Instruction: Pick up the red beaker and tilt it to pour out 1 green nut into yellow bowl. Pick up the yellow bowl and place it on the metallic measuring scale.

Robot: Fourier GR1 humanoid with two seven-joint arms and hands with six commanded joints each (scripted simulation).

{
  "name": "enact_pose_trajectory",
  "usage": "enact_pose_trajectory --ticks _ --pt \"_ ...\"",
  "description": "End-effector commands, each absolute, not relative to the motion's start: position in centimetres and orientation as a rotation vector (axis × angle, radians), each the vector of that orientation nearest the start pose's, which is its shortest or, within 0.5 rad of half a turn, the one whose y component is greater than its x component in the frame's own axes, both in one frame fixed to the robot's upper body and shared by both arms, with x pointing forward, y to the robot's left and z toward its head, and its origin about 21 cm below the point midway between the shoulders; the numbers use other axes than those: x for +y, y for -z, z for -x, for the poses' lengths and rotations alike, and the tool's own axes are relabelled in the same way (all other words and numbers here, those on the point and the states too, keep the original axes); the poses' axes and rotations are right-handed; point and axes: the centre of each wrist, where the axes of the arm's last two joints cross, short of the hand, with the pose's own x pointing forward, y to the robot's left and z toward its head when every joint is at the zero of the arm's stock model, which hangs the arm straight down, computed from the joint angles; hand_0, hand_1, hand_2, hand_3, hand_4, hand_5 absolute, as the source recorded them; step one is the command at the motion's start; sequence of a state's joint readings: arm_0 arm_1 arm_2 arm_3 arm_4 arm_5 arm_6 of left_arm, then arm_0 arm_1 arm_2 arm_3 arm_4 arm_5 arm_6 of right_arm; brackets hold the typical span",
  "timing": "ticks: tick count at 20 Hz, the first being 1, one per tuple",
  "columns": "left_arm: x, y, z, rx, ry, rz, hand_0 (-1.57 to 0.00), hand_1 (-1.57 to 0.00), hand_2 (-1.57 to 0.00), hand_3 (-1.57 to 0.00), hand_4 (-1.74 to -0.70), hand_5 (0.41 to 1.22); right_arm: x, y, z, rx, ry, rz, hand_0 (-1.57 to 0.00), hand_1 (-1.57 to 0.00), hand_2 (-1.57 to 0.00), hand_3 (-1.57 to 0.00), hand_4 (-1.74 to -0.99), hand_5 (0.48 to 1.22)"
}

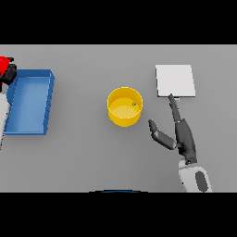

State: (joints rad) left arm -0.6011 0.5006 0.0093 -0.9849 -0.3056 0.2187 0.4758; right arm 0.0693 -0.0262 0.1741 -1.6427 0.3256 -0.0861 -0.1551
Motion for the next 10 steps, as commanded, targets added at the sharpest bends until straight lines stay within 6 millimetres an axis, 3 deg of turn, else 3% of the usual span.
enact_pose_trajectory --ticks 1,6,7,10 --pt "33.0 -9.2 -38.4 -1.132 0.19 -0.834 -1.57 -1.57 -1.57 -1.53 -1.74 1.173 -20.2 -0.2 -22.9 -1.746 -0.332 0.207 0.0 0.0 0.0 0.0 -1.006 0.647" --pt "32.8 -8.5 -36.8 -1.116 0.209 -0.846 -1.57 -1.57 -1.57 -1.56 -1.71 0.991 -20.0 -0.2 -23.1 -1.748 -0.332 0.208 0.0 0.0 0.0 0.0 -1.017 0.638" --pt "32.7 -8.3 -36.7 -1.105 0.228 -0.853 -1.57 -1.57 -1.57 -1.56 -1.65 0.941 -20.2 0.0 -22.9 -1.746 -0.337 0.211 0.0 0.0 0.0 0.0 -1.021 0.636" --pt "32.9 -8.5 -35.7 -1.097 0.263 -0.858 -1.57 -1.54 -1.5 -1.47 -1.28 0.81 -20.3 -0.1 -22.6 -1.766 -0.328 0.212 0.0 0.0 0.0 0.0 -1.012 0.634"
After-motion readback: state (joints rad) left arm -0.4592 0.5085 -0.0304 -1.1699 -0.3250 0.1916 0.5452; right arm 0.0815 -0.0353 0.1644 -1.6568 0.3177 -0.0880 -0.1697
